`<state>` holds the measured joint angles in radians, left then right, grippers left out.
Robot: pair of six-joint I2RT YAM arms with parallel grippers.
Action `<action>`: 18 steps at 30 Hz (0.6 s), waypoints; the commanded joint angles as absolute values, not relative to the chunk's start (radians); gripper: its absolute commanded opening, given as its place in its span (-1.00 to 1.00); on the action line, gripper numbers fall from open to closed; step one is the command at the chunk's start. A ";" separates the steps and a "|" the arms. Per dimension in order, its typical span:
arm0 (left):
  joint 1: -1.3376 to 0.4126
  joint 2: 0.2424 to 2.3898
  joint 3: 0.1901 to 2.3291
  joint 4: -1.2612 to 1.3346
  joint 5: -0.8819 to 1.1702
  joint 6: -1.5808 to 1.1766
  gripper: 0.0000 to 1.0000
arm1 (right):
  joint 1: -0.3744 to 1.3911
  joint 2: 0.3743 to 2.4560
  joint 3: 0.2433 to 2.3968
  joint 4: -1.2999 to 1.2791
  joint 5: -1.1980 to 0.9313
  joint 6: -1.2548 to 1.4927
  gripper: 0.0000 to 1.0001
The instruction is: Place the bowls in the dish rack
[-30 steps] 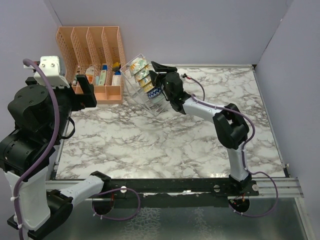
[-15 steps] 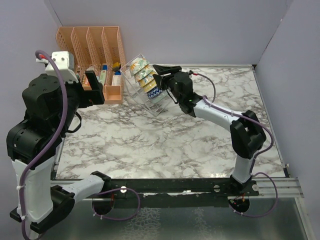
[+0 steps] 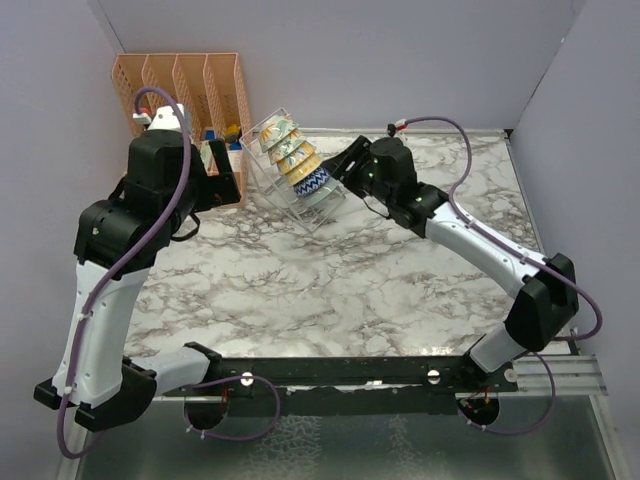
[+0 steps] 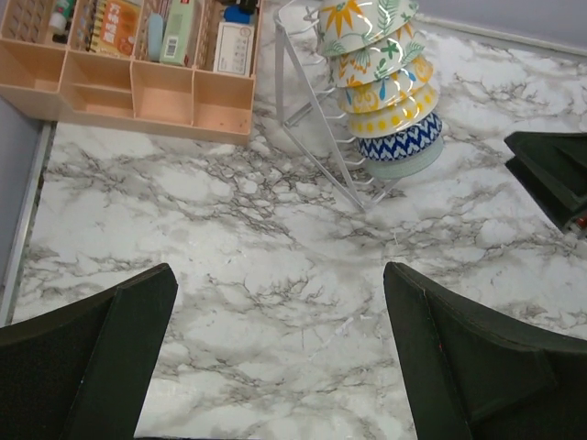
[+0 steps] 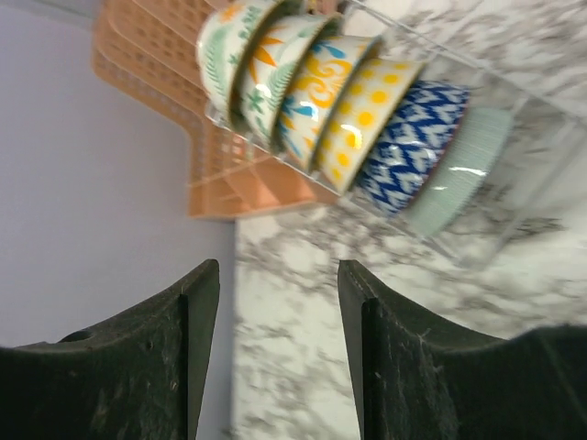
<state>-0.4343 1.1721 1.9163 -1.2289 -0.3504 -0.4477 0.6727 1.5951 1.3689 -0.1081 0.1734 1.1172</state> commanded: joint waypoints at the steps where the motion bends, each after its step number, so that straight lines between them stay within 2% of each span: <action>1: -0.439 1.161 1.834 -1.150 -0.396 -0.537 0.98 | 0.667 1.476 1.395 -0.370 0.193 0.774 0.09; 4: -0.439 1.158 1.797 -1.104 -0.440 -0.560 0.98 | 0.667 1.435 1.415 -0.458 0.219 0.648 0.11; 9: -0.440 1.141 1.714 -1.020 -0.487 -0.556 0.98 | 0.667 1.392 1.426 -0.599 0.281 0.522 0.29; 18: -0.439 1.166 1.639 -0.994 -0.531 -0.595 0.98 | 0.667 1.306 1.352 -0.615 0.260 0.496 0.35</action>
